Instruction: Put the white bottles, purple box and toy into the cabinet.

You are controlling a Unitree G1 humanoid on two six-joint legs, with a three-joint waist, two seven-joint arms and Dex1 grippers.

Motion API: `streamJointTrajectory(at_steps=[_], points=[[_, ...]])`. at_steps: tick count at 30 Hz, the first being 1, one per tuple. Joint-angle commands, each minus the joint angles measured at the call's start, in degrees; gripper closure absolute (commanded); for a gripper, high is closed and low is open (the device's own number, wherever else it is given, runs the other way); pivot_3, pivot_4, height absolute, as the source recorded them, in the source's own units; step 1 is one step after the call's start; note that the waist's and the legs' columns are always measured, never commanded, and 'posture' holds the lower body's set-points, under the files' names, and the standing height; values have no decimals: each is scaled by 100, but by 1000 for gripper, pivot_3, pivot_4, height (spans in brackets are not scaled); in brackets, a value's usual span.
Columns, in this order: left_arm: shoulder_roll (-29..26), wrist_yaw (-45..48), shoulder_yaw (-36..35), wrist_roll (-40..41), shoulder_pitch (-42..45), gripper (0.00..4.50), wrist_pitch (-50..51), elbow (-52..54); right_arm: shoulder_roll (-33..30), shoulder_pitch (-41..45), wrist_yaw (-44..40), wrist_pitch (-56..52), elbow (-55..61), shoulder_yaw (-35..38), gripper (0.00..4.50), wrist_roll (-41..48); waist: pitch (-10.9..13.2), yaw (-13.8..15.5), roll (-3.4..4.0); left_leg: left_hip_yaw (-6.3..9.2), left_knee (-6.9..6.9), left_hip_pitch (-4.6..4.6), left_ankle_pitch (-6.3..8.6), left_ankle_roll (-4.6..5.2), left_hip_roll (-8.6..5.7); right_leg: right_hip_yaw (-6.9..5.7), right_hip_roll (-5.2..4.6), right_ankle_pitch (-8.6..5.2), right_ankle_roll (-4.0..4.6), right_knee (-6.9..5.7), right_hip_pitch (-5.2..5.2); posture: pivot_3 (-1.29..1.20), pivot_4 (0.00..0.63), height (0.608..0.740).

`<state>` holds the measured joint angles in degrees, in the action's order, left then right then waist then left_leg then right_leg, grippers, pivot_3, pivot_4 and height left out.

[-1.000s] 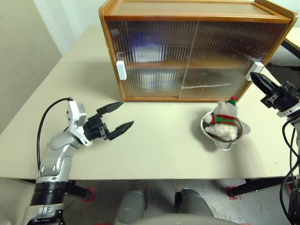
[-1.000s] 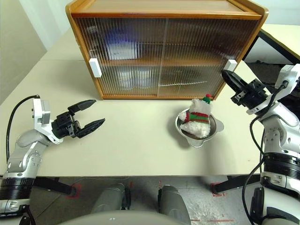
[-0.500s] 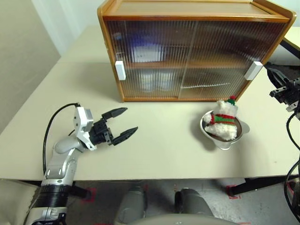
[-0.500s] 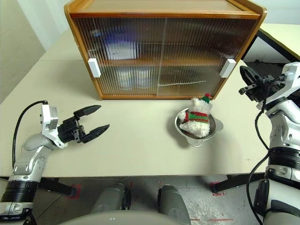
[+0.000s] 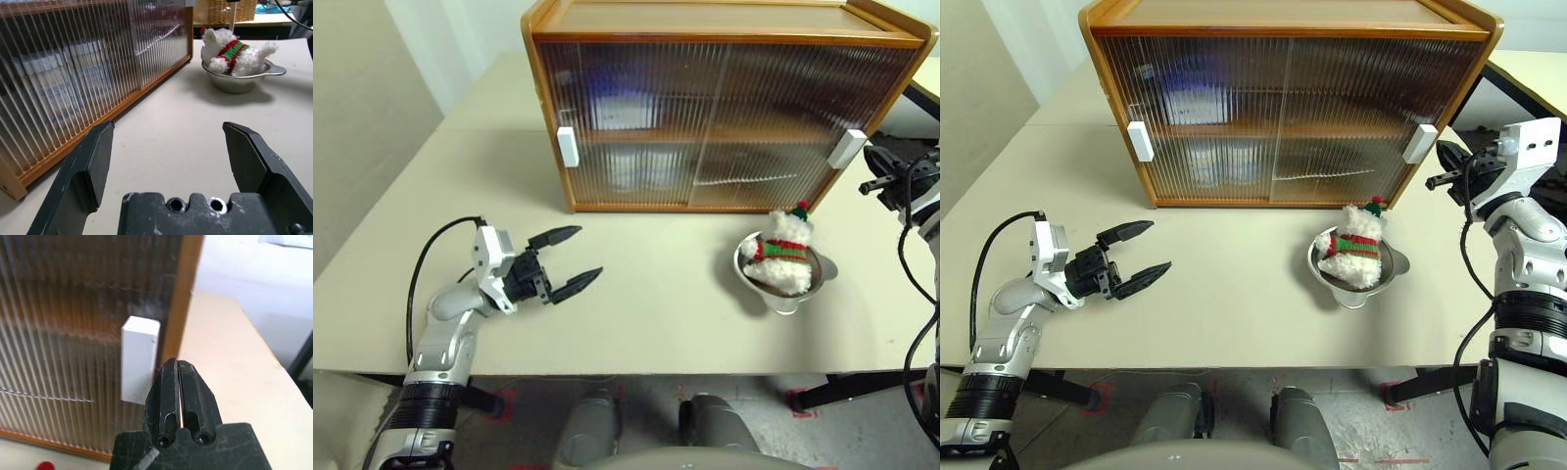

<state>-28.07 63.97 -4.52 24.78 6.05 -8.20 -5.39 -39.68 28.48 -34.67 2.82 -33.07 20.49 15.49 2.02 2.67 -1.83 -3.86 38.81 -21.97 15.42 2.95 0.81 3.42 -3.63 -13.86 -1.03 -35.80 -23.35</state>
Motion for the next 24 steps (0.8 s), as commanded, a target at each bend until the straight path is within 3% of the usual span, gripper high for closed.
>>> streamJointTrajectory(at_steps=[1, 19, 24], points=[[-30, 70, 77, -62, 50, 0, -59, -86, -58, 107, 46, -50, -117, -85, 4452, -99, -1, -3, 1, 0, 0, 0, 0, 0, 0, 0, 0, 0, 0, 0, 0, 134, 0, 740], [6, 95, 105, 33, -48, 0, -41, -53, 223, 366, -405, -106, -181, -341, 4452, -23, -4, -28, 6, -1, 7, 5, -2, 4, 0, 4, 6, 4, -6, -9, 2, 148, 0, 740], [147, 89, -10, 375, -98, 0, 48, 51, 361, 468, -527, -128, -174, -470, 4452, -29, -5, -20, 8, 0, 7, 8, -2, 4, 2, 4, 9, 4, -6, -11, 3, 151, 0, 740]])
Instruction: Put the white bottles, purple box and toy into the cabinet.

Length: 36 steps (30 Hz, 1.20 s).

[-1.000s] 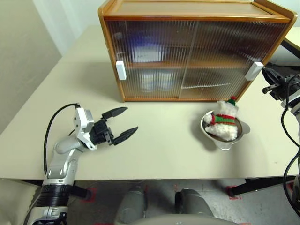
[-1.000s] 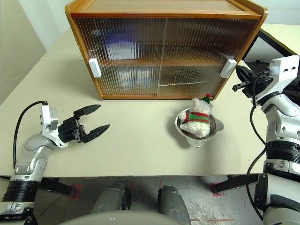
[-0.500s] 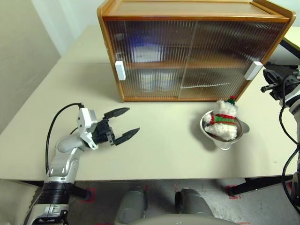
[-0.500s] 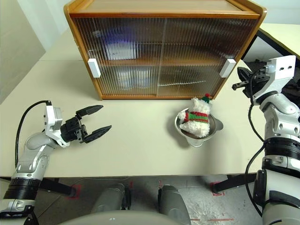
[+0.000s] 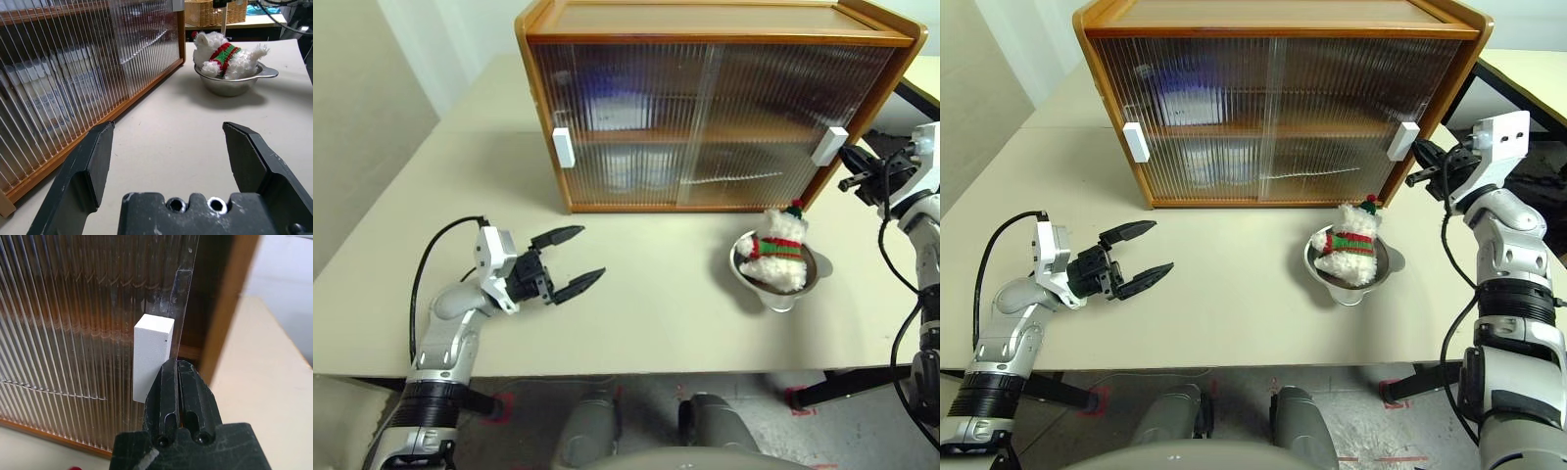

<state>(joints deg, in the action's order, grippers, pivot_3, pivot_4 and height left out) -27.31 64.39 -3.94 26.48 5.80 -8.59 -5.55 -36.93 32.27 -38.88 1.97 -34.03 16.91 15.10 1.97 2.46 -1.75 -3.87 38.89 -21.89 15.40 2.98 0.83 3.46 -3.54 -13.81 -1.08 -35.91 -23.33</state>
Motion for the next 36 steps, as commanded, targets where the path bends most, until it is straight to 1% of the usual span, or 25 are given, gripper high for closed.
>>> streamJointTrajectory(at_steps=[1, 6, 15, 17, 18, 20, 30, 36], points=[[94, 46, -77, 269, -83, 0, 110, 91, 112, 106, -125, -47, -78, -136, 4452, 10, 0, 3, 0, 0, 0, 0, 0, 0, 0, 0, 0, 0, 0, 0, 0, 151, 0, 740], [169, 82, -94, 500, -136, 0, 236, 211, 210, 181, -201, -68, -70, -212, 4452, -1, -1, 14, 1, 1, 0, -1, 0, 0, 0, -1, -1, 1, -1, 0, 0, 156, 0, 740], [333, 181, -257, 1197, -189, 0, 671, 601, 449, 241, -352, -239, 147, -387, 4452, 50, -2, 16, 2, 1, 1, 1, 0, 0, 0, -1, 0, 1, 0, -4, 0, 160, 0, 740], [353, 169, -253, 1208, -175, 0, 716, 648, 468, 257, -451, -276, 137, -411, 4452, 71, -4, 17, 5, 1, 1, 1, 0, 0, -1, -1, 6, 1, 0, -4, 1, 165, 0, 740], [363, 163, -249, 1216, -171, 0, 736, 671, 477, 264, -485, -292, 122, -404, 4452, 90, -4, 18, 6, 1, 2, 1, 0, 0, -1, -1, 27, 1, 0, -4, 1, 166, 0, 740], [381, 148, -247, 1230, -169, 0, 770, 714, 491, 270, -516, -309, 105, -400, 4452, 99, -4, 17, 6, 1, 3, 1, 0, 0, 0, 4, 41, 2, -1, -3, 1, 166, 0, 740], [407, 60, -211, 1104, -221, 0, 808, 871, 860, 464, -908, -408, 96, -673, 4452, 149, -7, 24, 11, 4, 3, 6, 0, -1, 5, 7, 50, 4, 4, -9, 1, 182, 0, 740], [414, -1, -198, 1093, -297, 0, 818, 961, 1038, 620, -1003, -421, 76, -828, 4452, 136, -7, 33, 11, 5, 3, 6, 0, -1, 5, 5, 49, 4, 4, -9, 1, 188, 0, 740]])
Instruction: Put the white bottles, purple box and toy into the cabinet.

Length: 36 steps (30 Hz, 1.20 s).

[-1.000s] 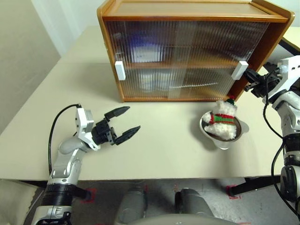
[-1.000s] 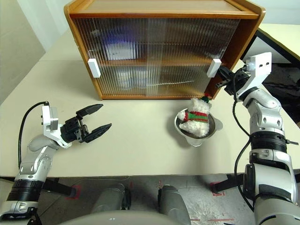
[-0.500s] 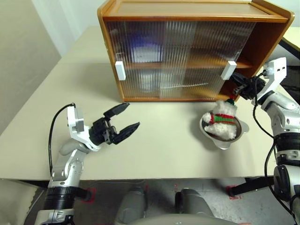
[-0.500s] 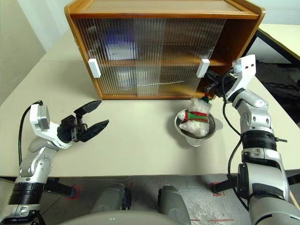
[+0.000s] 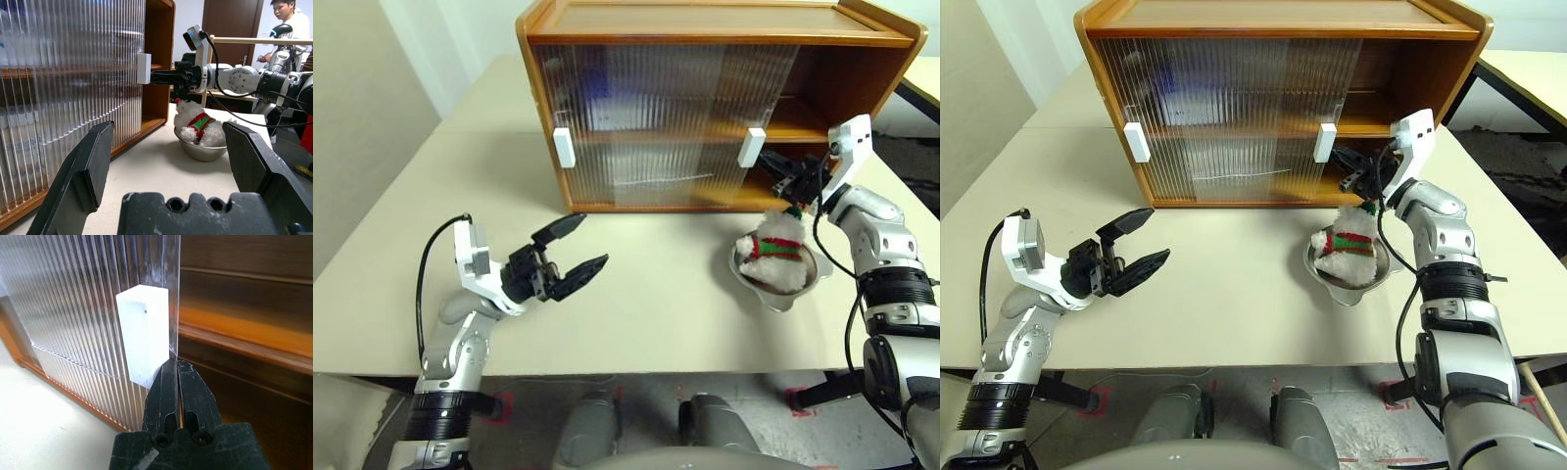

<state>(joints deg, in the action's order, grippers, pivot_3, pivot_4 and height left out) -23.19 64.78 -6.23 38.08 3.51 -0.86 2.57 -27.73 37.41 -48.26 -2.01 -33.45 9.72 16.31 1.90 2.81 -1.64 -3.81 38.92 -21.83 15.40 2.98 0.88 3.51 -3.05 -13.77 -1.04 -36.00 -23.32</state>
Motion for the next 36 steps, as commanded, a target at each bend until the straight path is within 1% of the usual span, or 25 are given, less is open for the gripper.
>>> streamJointTrajectory(at_steps=[1, 9, 15, 18, 23, 26, 29, 32, 36], points=[[3, -50, 33, -70, -78, 0, 50, 162, 153, 131, -68, -24, 17, -130, 4452, 10, 0, -4, 0, 0, 0, 0, 0, 0, 1, 0, 0, 0, 0, 0, 0, 188, 0, 740], [-8, -91, 18, -88, -72, 0, 66, 174, 506, 361, -93, -60, 120, -314, 4452, 24, 0, 4, 1, 2, 0, 2, 3, -4, 2, -1, -2, 1, 4, -7, -2, 194, 0, 740], [5, -119, 22, -105, -57, 0, 43, 158, 659, 411, -128, -252, 455, -443, 4452, 44, 0, 10, 1, 2, -1, 1, 5, -9, 2, -2, -4, 0, 5, -9, -6, 203, 0, 740], [15, -140, 15, -112, -54, 0, 23, 151, 602, 344, -219, -353, 659, -466, 4452, 78, 0, -13, 2, 2, -2, 1, 6, -10, 6, 1, -4, 0, 10, -12, -10, 205, 0, 740], [11, -164, 11, -121, -80, 0, 22, 173, 128, 73, -480, -671, 942, -387, 4452, 104, 0, 25, 2, 7, -4, 1, 5, -9, 14, -4, -2, -6, 22, -21, -14, 204, 0, 740], [-5, -152, 19, -132, -78, 0, 14, 162, -236, -101, -596, -869, 1068, -257, 3735, 179, 0, 115, 1, 8, -3, 1, 5, -8, 12, -6, 0, -7, 23, -21, -13, 200, 0, 740], [-10, -136, 31, -132, -50, 0, 23, 135, -913, -409, -854, -1129, 1285, -15, 2735, 312, 0, 220, 2, 5, -1, -3, 4, -8, 5, -8, -2, -8, 22, -16, -12, 187, 0, 740], [-9, -122, 43, -133, -14, 0, 35, 106, -1415, -644, -992, -1514, 1476, 67, 1528, 388, 0, 282, 3, 3, 0, -14, 4, -7, 3, -11, -7, -7, 16, 5, -12, 170, 0, 740], [-33, -68, 46, -125, 58, 0, 56, 31, -2321, -1151, -1385, -2714, 2162, 23, 62, 561, -1, 295, 2, 5, 0, -28, 4, -6, 7, -11, -5, -7, 15, 17, -17, 160, 0, 740]])
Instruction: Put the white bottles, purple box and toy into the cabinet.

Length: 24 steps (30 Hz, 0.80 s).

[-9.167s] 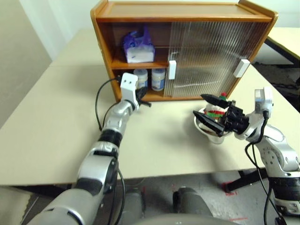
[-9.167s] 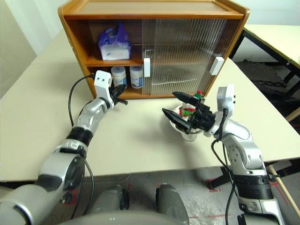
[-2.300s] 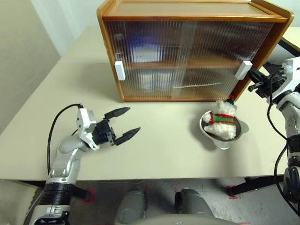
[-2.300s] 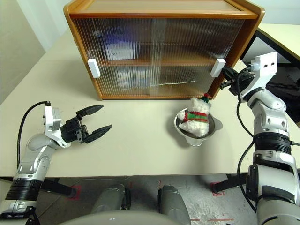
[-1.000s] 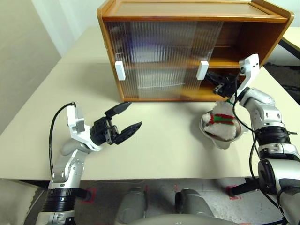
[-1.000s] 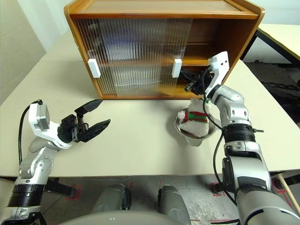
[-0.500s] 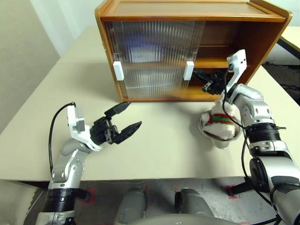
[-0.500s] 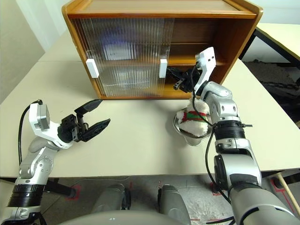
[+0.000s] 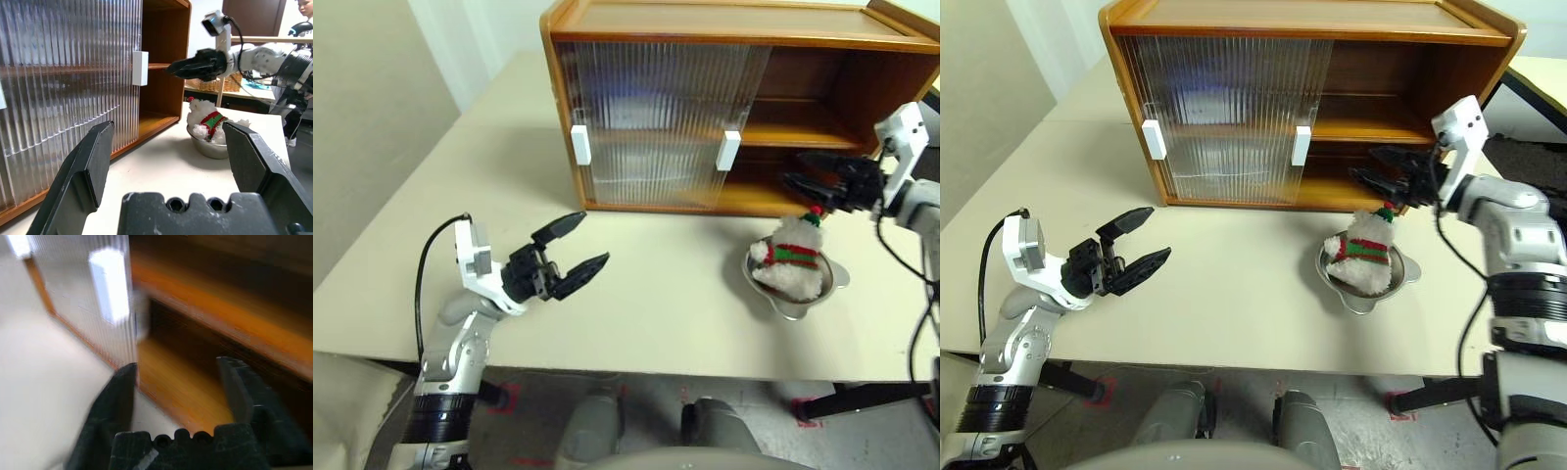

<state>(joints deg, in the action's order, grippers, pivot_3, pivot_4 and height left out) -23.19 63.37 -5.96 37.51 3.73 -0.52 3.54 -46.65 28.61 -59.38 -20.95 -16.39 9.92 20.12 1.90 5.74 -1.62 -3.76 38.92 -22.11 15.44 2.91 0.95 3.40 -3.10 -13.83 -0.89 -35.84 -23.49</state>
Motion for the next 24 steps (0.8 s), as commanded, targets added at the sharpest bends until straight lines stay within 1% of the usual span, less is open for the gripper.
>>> streamJointTrajectory(at_steps=[1, 2, 4, 5, 8, 11, 13, 18, 24], points=[[-56, 98, 18, -82, 63, 0, 19, -97, -686, -411, -314, -1450, 814, 97, 25, 422, 0, 5, 1, 1, 0, -4, 0, 1, 0, -1, 0, 0, 0, 0, -4, 158, 0, 740], [-75, 115, 7, -81, 89, 0, 25, -120, -897, -506, -265, -2125, 1174, 224, 25, 690, -1, 6, 1, 1, 0, -10, 0, 1, 0, 0, 0, -1, 0, 0, -8, 157, 0, 740], [-98, 141, -5, -83, 112, 0, 29, -144, -1114, -594, -83, -3029, 1669, 394, 25, 1021, -2, -8, 5, 2, 0, -13, 0, 1, 5, 2, -5, -1, 1, 1, -13, 150, 0, 740], [-103, 150, -6, -86, 115, 0, 29, -148, -1147, -606, 22, -3285, 1817, 440, 25, 1097, -3, -18, 6, 1, 0, -12, 0, 1, 8, 3, -5, -1, 1, 0, -13, 150, 0, 740], [-145, 211, 24, -130, 113, 0, 33, -150, -1520, -959, 462, -4478, 2611, 363, 25, 1160, -7, -4, -3, 3, 3, -10, -1, 1, 16, -3, 15, -11, 7, 2, -12, 150, 0, 740], [-139, 226, 16, -128, 115, 0, 38, -147, -1477, -979, 958, -5284, 3011, 427, 25, 1239, -8, -1, -6, 2, 4, -9, -1, 1, 15, -6, 19, -13, 5, 1, -11, 149, 0, 740], [-124, 227, 20, -122, 111, 0, 38, -141, -1279, -845, 1186, -5806, 3094, 413, 25, 1368, -8, -14, -7, -2, 6, -10, -2, 3, 6, -1, 16, -19, -6, 1, -11, 152, 0, 740], [-101, 234, 29, -124, 102, 0, 21, -130, -1011, -728, 1715, -6230, 3063, 164, 25, 1260, -8, -8, -13, -4, 11, -11, -4, 7, -1, 4, 14, -12, -18, 4, -7, 158, 0, 740], [-108, 245, 8, -149, 98, 0, -22, -146, -677, -605, 2037, -6557, 2908, 87, 25, 1298, -8, 4, -14, 0, 11, -16, -4, 7, -2, 2, 16, -14, -18, 6, -7, 168, 0, 740]])
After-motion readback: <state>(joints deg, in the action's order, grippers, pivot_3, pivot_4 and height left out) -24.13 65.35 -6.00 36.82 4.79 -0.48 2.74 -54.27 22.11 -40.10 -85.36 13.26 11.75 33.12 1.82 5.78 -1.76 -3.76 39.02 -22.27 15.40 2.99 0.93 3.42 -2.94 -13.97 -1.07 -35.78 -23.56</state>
